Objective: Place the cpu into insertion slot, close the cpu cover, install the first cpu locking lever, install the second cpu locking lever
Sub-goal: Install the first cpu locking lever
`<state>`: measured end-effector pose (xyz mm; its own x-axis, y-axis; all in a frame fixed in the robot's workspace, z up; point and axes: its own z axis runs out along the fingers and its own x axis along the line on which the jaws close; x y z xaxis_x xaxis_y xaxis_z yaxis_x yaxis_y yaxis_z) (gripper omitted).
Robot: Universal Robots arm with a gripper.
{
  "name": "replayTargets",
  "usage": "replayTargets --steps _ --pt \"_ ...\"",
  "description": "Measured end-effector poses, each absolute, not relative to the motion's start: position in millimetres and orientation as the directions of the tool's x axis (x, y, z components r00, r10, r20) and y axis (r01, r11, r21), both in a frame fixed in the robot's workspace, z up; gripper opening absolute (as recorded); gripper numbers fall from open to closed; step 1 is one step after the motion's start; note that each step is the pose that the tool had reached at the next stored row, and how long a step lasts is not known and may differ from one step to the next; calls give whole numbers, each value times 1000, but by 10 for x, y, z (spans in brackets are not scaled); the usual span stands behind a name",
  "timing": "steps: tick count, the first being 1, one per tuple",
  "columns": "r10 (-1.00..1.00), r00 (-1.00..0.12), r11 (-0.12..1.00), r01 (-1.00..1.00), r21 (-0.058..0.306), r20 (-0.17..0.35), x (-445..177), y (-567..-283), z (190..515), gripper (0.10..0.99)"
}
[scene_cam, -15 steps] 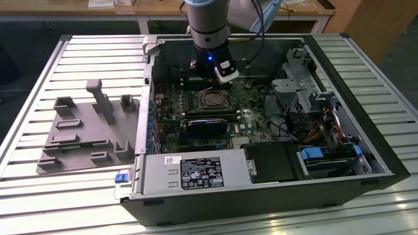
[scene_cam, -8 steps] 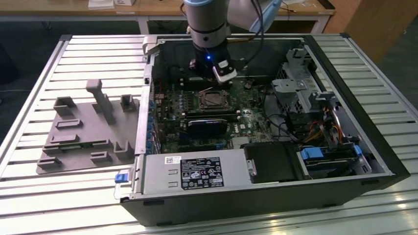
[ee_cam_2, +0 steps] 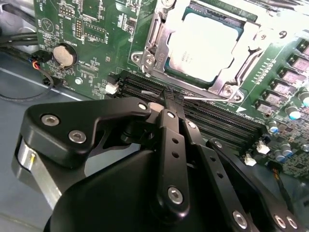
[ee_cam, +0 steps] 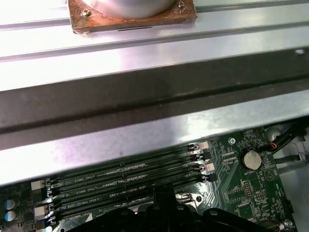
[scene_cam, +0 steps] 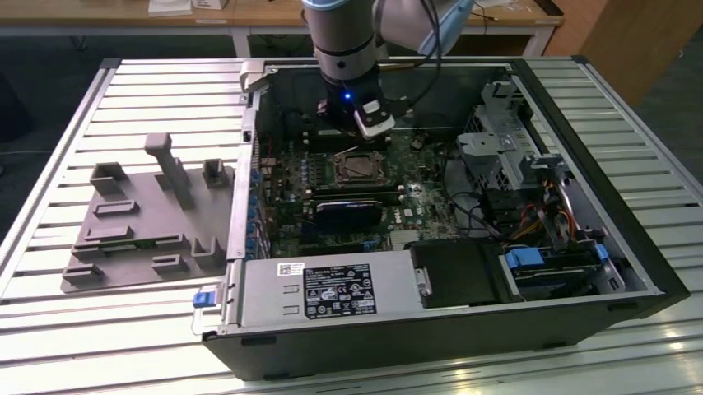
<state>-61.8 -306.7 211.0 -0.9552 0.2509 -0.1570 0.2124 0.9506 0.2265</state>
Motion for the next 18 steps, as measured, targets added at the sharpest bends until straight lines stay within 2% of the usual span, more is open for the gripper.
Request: replayTargets --steps 18 --pt "224 -959 956 182 229 -171 -647 -3038 2073 102"
